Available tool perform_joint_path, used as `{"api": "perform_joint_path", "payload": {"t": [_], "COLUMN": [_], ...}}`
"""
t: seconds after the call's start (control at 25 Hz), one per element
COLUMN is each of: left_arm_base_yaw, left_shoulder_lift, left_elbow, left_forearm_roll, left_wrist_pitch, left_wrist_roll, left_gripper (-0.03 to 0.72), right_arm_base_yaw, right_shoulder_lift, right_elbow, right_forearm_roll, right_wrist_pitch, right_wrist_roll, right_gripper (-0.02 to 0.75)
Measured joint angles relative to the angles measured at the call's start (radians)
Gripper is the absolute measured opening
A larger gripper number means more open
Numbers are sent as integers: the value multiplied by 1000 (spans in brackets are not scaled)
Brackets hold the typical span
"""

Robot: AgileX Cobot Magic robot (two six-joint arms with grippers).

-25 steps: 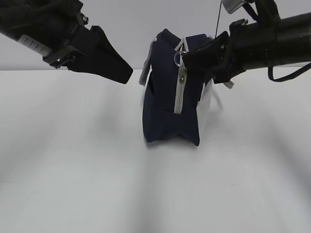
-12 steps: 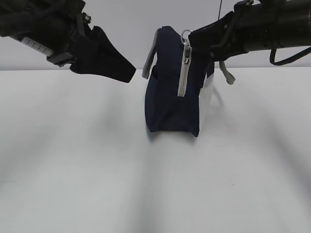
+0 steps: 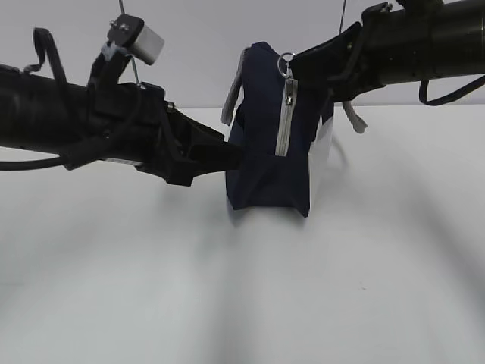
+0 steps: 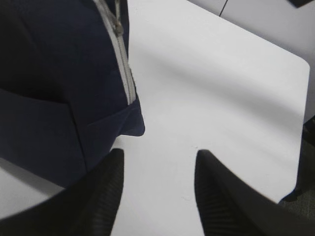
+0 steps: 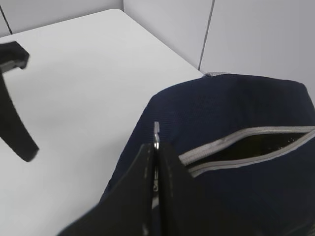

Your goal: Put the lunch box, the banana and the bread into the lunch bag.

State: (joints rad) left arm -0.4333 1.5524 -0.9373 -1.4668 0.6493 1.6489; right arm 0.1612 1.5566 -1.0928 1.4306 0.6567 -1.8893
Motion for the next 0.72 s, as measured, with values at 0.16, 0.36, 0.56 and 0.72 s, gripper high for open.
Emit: {"api": "perform_joint_path", "payload": {"t": [0.16,0.36,0.56,0.72], "left_arm_base_yaw": [0,0,0,0], "left_shoulder_lift": [95,181,221,246], "left_elbow": [0,-7,-53,-107], "left_forearm_roll": [-188,-284,-284,-284], "left_wrist_pitch": [12,5,4,-5], "left_wrist_roll": [194,349,364,365], "left_gripper": [394,427,432,433], "right_arm_base_yaw": [0,0,0,0], "right_shoulder_lift": [15,19,19,19], "right_elbow": [0,0,0,-2], "right_forearm_roll": [-2,-7,-12,-17], "right_wrist_pitch": [19,22,25,25], "right_wrist_roll": [4,10,12,12], "right_gripper": [-16,-16,-16,-16]}}
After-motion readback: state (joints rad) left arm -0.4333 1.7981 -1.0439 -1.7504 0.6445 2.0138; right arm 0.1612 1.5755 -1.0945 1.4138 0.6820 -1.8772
